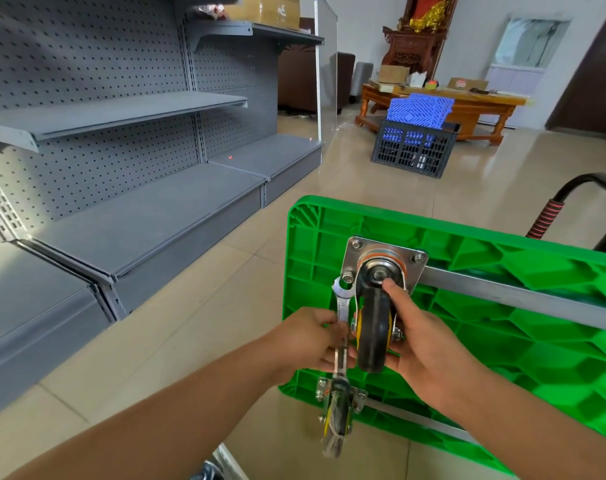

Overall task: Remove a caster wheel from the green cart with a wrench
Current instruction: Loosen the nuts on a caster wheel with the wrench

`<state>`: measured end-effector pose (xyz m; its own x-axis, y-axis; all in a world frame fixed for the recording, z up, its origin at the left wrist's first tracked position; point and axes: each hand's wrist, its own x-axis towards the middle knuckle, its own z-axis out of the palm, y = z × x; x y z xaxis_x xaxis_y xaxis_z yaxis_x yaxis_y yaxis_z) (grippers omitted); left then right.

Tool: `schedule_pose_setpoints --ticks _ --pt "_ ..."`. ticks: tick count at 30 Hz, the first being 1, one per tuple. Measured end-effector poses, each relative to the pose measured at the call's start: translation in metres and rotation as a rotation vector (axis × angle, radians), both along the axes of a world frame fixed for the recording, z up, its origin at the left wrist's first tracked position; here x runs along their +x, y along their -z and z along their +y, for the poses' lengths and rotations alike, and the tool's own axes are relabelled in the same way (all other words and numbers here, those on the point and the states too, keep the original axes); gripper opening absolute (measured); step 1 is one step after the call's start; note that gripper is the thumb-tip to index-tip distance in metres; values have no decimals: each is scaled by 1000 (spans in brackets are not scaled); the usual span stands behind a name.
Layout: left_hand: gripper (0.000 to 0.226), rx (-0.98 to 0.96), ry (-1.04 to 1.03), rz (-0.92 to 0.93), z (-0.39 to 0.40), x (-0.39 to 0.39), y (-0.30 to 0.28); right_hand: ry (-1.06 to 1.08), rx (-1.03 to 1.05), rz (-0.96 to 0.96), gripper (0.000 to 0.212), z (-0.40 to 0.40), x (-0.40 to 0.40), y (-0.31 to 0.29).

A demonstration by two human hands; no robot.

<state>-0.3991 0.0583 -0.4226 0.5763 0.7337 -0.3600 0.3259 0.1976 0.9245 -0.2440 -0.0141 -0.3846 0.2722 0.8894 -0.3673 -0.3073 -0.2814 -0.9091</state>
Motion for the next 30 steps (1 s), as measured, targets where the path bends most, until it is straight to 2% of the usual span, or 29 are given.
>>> schedule_pose_setpoints --ticks 3,6,9,13,19,25,30 --pt "28 -147 8 -79 -2 2 -1 -10 -2 -15 49 -1 3 -1" --pt "32 -212 87 -33 5 -13 -7 -13 -5 -13 47 -3 4 -2" --pt "21 -205 175 61 11 -30 -17 -14 -18 -10 45 -3 3 -4" --pt "20 73 249 261 20 -48 -36 -10 -36 -6 47 -3 4 -6" --pt "22 792 107 647 36 -50 -73 -26 -35 16 50 -4 3 -11" --pt "22 1062 120 895 26 -40 -94 -16 -49 23 40 -3 3 -13" --pt "15 1357 114 1074 23 -30 -107 -27 -46 20 48 -4 2 -13"
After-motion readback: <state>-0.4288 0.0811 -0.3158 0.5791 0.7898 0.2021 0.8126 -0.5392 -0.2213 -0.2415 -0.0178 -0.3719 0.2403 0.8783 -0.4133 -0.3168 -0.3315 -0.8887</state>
